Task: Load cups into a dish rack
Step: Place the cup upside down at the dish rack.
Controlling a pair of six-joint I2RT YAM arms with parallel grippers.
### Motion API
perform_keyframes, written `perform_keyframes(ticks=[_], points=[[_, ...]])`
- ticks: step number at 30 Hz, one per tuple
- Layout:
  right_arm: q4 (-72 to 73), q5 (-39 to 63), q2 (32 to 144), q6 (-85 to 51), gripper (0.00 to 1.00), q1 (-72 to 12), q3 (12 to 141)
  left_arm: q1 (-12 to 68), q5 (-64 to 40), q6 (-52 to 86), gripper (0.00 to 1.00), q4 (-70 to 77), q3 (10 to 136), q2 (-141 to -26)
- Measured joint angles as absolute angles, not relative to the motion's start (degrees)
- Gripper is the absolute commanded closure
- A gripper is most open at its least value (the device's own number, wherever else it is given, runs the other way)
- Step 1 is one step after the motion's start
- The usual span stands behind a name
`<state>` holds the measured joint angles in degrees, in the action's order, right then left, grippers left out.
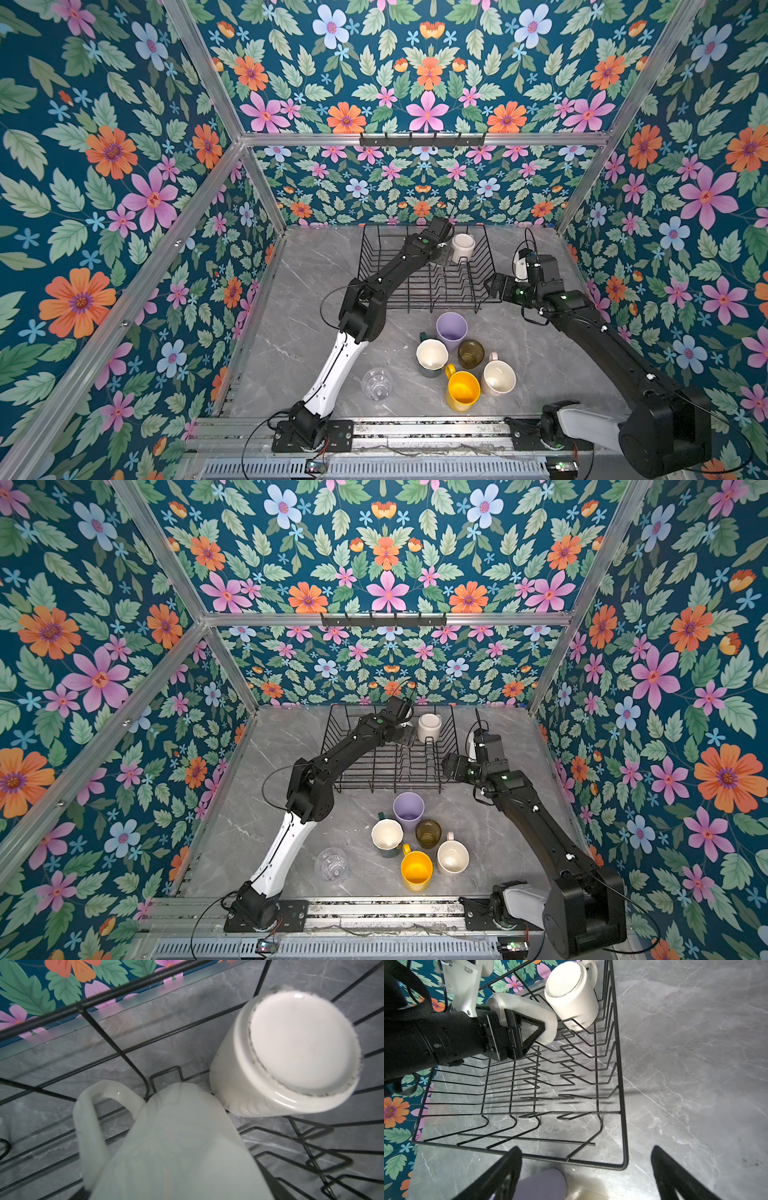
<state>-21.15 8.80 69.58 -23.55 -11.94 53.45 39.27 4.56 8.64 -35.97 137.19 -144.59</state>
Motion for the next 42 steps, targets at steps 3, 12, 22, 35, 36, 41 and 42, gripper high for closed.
perform_keyframes(ticks=[3, 12, 22, 35, 36, 41, 42], points=[[-21.12, 8.99, 69.58, -23.55, 0.04, -11.94, 53.54, 39.46, 4.91, 8.6, 0.25, -35.94, 137.16, -144.55], [-21.15, 9.43, 69.58, -23.38, 0.04, -11.94, 54.06, 39.53, 4.51, 8.43, 0.04, -34.33, 133.95, -141.88], [-21.19, 9.89, 69.01, -23.38, 0.04, -11.94, 54.37, 39.53, 4.14, 8.43, 0.03, -31.77, 131.11, -138.85], [-24.43, 10.57, 67.94, -21.82, 0.09, -11.94, 55.51, 39.57, 8.43, 6.46, 0.0, -24.71, 117.58, -123.59], [-24.84, 10.81, 67.85, -21.56, 0.1, -11.94, 55.61, 39.57, 9.15, 6.0, 0.01, -23.99, 116.31, -122.21], [-28.03, 11.57, 66.78, -20.6, 0.14, -12.34, 55.77, 39.53, 13.15, 4.47, 0.0, -19.18, 107.02, -113.38], [-28.6, 11.46, 66.5, -20.56, 0.14, -12.73, 55.86, 39.46, 13.82, 4.34, 0.0, -18.39, 105.32, -111.9]])
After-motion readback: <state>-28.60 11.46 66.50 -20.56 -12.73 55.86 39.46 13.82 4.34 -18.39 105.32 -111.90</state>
